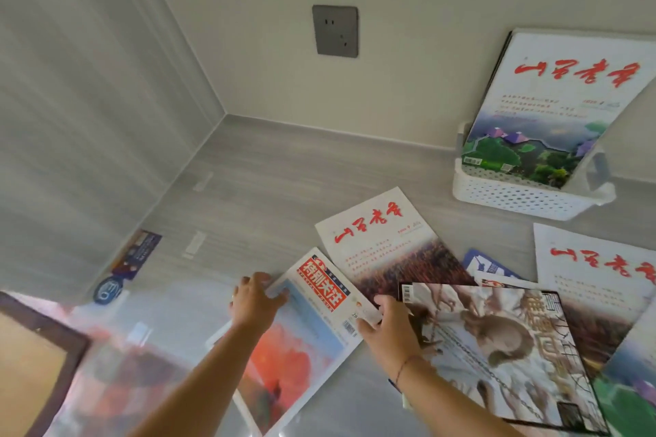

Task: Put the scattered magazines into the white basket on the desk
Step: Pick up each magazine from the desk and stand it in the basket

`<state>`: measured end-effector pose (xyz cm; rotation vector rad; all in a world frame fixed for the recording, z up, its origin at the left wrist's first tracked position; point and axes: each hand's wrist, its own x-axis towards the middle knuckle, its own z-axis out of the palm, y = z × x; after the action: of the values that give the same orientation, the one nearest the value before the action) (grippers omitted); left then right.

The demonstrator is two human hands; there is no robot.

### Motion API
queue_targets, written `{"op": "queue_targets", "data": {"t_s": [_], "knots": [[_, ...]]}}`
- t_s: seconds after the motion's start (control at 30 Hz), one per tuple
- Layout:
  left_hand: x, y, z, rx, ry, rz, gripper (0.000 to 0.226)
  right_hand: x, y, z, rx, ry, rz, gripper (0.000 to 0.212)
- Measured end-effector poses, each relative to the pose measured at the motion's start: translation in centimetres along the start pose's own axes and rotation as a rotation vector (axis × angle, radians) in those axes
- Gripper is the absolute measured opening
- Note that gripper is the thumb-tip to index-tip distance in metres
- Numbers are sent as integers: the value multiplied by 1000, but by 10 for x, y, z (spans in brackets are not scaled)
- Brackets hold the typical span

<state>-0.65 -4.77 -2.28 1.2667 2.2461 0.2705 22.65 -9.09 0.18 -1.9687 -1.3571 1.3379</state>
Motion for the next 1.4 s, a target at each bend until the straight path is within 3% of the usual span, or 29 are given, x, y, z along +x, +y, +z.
{"op": "queue_targets", "data": {"t_s": [0.17,0.23,0.33,0.5,0.57,0.63,0.7,0.8,1.0,1.23,1.4], "knots": [[6,-9,-9,128,-115,0,51,0,0,11,1,62,10,46],[12,-9,-15,105,-197,16,39,0,1,14,15,57,10,46],[16,-10,-24,-101,-292,78,19,-1,0,18,58,62,22,51],[13,0,-47,-568,-439,169,23,2,-6,21,283,110,58,78],[13,9,-58,-690,-479,190,20,4,-7,21,458,95,59,74],[12,21,-66,-781,-500,201,24,10,-8,20,514,11,87,53],[14,37,-69,-841,-497,200,26,16,-10,13,531,-91,112,31],[18,66,-69,-820,-457,217,25,27,-15,-12,546,-12,35,13],[27,133,-52,-594,-368,253,17,46,-35,-98,457,150,-197,25],[18,277,-37,-703,-244,448,15,81,-48,-239,428,462,-378,14],[12,376,-16,-718,-191,608,15,111,-55,-335,427,615,-411,19]]}}
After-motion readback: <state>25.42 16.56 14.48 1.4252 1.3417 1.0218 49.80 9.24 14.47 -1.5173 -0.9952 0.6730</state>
